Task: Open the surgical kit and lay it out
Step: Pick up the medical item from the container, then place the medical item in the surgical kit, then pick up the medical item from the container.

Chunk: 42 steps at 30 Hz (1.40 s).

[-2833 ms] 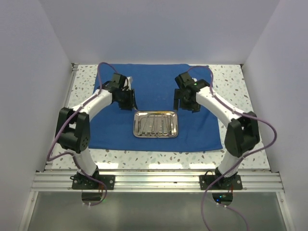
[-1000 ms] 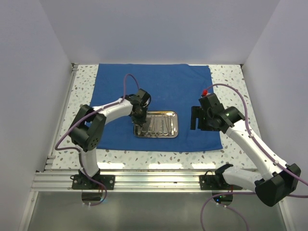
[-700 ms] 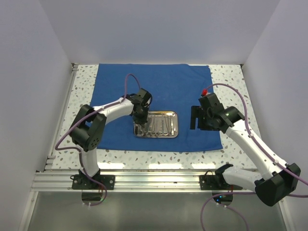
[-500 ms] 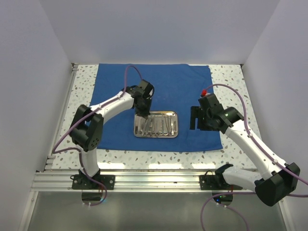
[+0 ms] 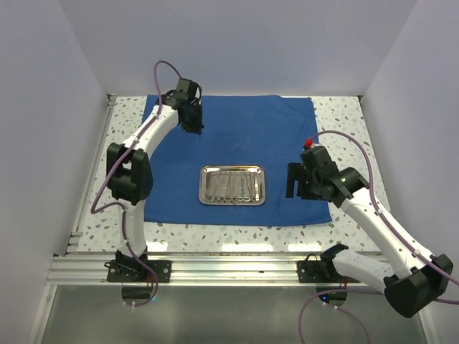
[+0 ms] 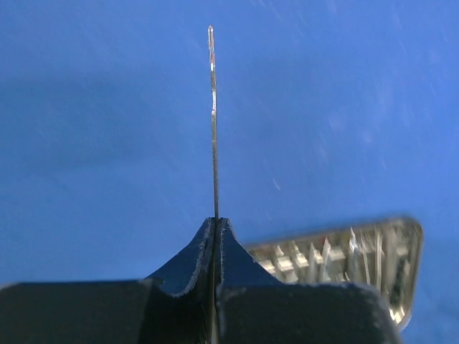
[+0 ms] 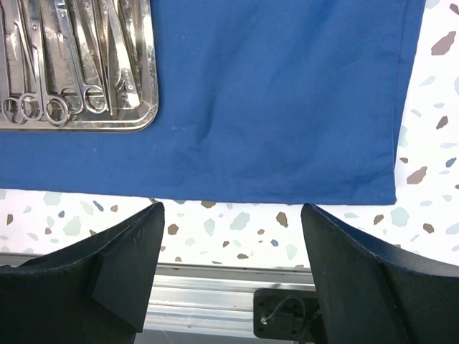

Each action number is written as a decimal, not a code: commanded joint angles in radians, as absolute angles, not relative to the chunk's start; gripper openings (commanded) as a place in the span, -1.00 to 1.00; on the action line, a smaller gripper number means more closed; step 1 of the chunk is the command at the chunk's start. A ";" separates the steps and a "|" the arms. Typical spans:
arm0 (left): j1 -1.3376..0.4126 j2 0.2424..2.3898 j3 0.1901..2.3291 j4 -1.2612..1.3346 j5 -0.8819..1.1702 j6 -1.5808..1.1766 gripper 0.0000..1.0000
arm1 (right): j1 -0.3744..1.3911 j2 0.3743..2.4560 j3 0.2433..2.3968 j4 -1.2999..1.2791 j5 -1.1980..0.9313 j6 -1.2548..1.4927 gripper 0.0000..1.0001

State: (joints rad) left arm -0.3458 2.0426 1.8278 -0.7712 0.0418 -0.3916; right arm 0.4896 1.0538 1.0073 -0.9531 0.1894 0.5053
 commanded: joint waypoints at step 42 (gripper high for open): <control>-0.617 1.919 1.327 -0.497 -0.023 -0.529 0.26 | 0.488 0.874 1.005 -1.089 0.135 0.563 0.61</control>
